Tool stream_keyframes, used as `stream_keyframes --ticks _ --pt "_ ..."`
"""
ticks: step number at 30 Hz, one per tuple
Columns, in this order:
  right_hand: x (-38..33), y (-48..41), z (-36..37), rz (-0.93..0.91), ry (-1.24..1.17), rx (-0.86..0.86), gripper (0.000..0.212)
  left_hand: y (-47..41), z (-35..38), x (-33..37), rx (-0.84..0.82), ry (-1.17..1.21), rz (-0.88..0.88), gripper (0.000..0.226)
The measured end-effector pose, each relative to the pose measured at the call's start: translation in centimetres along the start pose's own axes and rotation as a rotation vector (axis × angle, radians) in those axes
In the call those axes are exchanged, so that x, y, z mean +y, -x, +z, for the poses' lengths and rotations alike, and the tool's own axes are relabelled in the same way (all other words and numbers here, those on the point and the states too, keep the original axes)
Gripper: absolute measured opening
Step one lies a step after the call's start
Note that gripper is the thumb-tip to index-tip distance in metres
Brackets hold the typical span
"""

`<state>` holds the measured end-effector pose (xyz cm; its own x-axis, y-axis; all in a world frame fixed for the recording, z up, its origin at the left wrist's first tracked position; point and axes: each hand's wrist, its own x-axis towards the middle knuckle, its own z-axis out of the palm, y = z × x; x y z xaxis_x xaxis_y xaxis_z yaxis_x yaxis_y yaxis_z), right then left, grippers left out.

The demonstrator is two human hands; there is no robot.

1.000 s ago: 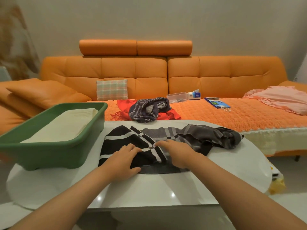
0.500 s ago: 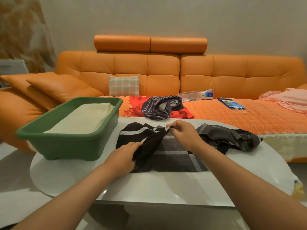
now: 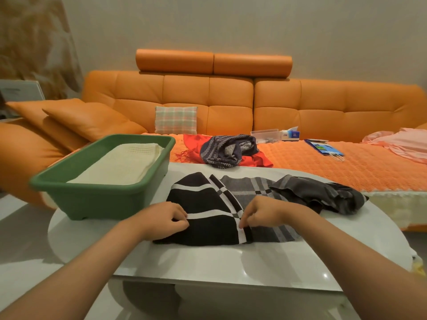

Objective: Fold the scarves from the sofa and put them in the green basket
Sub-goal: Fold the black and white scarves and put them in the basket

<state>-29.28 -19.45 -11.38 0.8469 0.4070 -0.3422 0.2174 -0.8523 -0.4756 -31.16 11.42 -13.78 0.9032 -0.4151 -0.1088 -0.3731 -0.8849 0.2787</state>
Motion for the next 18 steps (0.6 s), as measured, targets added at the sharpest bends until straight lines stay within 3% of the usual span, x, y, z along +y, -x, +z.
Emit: stream_keyframes --ticks 5,9,15,18 --pt "-0.8 -3.4 -0.5 0.101 -0.025 0.361 0.031 -3.2 0.7 0.5 0.269 0.096 0.018 0.024" --pt "-0.4 -7.8 -0.7 0.136 -0.086 0.551 0.028 -7.7 0.7 0.1 0.365 0.090 0.028 0.033" --pt "-1.1 -15.1 -0.2 0.247 -0.140 0.639 0.041 -11.9 2.6 -1.2 0.496 0.023 0.018 0.044" --pt "-1.6 -17.1 0.5 0.301 -0.063 0.604 0.032 -12.3 4.0 -1.6 0.535 -0.033 0.001 0.057"
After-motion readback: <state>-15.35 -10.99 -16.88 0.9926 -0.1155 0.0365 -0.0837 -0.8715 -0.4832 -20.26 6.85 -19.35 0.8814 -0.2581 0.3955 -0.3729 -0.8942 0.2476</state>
